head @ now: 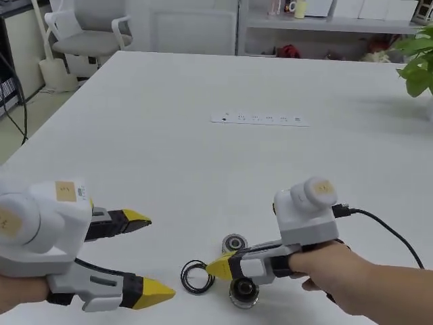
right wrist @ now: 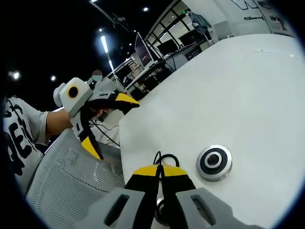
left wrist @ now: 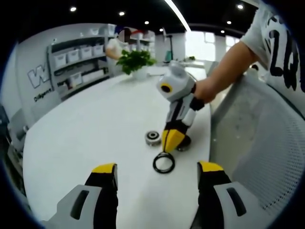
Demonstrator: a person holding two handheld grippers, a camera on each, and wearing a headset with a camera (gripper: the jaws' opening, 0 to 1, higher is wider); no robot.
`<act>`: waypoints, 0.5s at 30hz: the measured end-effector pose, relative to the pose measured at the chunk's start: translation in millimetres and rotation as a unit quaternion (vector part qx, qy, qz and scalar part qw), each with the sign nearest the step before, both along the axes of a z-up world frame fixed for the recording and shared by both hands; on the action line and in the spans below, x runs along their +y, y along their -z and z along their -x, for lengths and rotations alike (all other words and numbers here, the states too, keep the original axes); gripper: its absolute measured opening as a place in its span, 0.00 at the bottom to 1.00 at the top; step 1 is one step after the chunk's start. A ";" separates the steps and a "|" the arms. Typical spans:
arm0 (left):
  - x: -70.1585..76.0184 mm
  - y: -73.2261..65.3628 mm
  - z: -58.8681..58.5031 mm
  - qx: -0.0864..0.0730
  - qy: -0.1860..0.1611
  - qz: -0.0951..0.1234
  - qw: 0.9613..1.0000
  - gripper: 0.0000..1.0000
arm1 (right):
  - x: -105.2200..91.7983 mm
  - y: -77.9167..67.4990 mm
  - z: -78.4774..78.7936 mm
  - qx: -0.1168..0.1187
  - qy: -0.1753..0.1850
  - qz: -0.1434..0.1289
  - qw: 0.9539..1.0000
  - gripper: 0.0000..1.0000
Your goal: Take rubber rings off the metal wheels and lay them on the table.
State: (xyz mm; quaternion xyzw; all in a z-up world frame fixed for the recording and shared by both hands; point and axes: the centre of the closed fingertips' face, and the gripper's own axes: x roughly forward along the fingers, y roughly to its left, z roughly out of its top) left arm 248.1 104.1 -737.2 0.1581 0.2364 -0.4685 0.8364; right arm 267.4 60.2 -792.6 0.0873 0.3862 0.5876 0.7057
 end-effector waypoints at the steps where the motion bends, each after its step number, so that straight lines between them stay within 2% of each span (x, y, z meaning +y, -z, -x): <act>1: 0.2 0.3 0.1 0.000 0.000 0.000 1.000 0.69 | -0.2 0.4 -0.2 -0.001 0.000 0.001 1.000 0.00; 15: -0.6 2.9 0.7 0.004 0.001 -0.001 1.000 0.68 | -4.5 4.9 -6.5 -0.017 0.012 0.014 1.000 0.03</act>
